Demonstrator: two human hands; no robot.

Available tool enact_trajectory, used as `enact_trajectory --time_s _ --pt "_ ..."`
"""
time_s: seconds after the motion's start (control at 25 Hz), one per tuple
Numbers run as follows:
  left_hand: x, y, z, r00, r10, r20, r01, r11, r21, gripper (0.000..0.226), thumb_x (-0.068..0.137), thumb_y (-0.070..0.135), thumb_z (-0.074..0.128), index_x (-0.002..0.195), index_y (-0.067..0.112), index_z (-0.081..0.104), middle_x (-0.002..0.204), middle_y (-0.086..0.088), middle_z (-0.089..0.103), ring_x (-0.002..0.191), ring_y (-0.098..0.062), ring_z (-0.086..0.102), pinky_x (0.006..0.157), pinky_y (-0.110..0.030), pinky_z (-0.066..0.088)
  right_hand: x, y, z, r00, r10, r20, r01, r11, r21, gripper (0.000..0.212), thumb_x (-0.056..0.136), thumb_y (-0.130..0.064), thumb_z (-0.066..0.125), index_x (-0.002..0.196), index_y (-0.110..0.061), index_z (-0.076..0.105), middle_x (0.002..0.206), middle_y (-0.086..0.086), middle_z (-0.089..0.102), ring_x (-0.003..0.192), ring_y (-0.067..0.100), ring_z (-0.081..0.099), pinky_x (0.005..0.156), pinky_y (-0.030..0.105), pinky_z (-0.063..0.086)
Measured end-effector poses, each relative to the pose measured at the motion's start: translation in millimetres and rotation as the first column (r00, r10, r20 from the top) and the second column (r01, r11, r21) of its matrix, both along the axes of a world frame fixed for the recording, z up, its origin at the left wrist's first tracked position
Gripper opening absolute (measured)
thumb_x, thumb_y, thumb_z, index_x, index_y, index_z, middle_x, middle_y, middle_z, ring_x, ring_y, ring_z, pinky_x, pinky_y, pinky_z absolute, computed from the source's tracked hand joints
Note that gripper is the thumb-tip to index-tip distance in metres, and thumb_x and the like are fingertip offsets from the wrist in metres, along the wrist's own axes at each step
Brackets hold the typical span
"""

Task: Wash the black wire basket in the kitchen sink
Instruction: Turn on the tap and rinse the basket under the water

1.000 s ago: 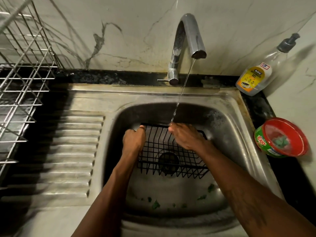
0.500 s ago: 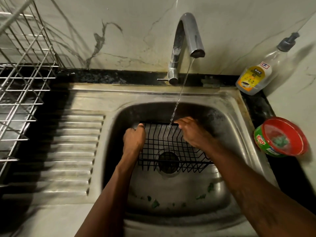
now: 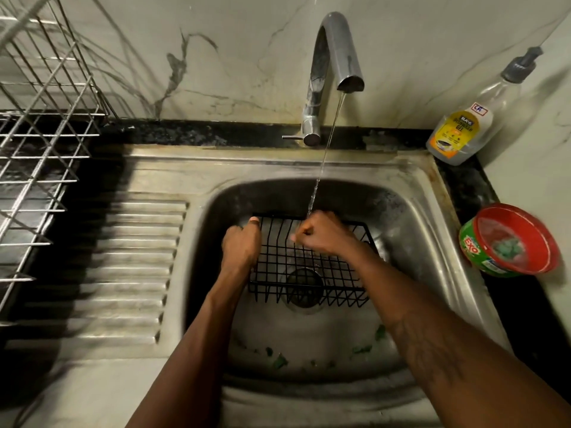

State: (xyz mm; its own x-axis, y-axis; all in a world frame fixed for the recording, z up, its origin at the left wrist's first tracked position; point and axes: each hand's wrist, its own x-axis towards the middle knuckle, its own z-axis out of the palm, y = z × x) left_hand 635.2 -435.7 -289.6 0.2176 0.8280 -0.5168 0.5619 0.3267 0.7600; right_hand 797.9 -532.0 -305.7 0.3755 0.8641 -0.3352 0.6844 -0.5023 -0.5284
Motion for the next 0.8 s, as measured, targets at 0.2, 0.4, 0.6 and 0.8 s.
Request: enact_trajectory --time_s 0.2,0.4,0.6,0.8 --pt "7 -5 3 1.000 -0.018 -0.015 0.018 1.000 0.018 0.051 0.098 0.055 0.046 0.112 0.008 0.059 0.102 -0.013 0.066 0.090 -0.031 0.068 0.086 -0.051 0.060 20 -18 5 0.958 -0.056 0.282 0.122 0.967 -0.222 0.028 0.090 -0.048 0.068 0.082 -0.021 0.066 0.078 -0.002 0.062 0.073 0.016 0.060 0.063 0.028 0.047" --pt "10 -9 0 0.998 -0.034 -0.051 0.036 0.999 0.034 0.047 0.099 0.054 0.045 0.091 0.011 0.063 0.099 -0.018 0.069 0.081 -0.029 0.066 0.082 -0.048 0.059 -27 44 11 0.977 0.127 0.174 -0.113 0.990 -0.084 0.012 0.087 -0.022 0.072 0.084 -0.024 0.060 0.087 0.001 0.063 0.075 0.017 0.063 0.067 0.034 0.055" --pt "3 0 -3 0.999 0.032 -0.025 -0.031 0.999 0.022 0.056 0.093 0.058 0.045 0.100 0.006 0.065 0.095 -0.018 0.070 0.088 -0.035 0.070 0.085 -0.051 0.059 9 -1 -13 0.988 -0.111 -0.109 0.104 0.992 -0.072 0.013 0.088 -0.019 0.076 0.097 -0.028 0.077 0.106 -0.005 0.076 0.096 0.006 0.068 0.091 0.029 0.057" --pt "5 -5 -3 1.000 -0.007 -0.027 0.008 1.000 0.026 0.058 0.096 0.058 0.043 0.116 0.007 0.060 0.111 -0.018 0.065 0.098 -0.037 0.068 0.089 -0.056 0.058 12 6 -1 0.990 -0.009 0.139 0.028 0.991 -0.132 0.019 0.089 -0.039 0.074 0.092 -0.020 0.075 0.088 -0.005 0.065 0.083 0.013 0.064 0.070 0.029 0.054"
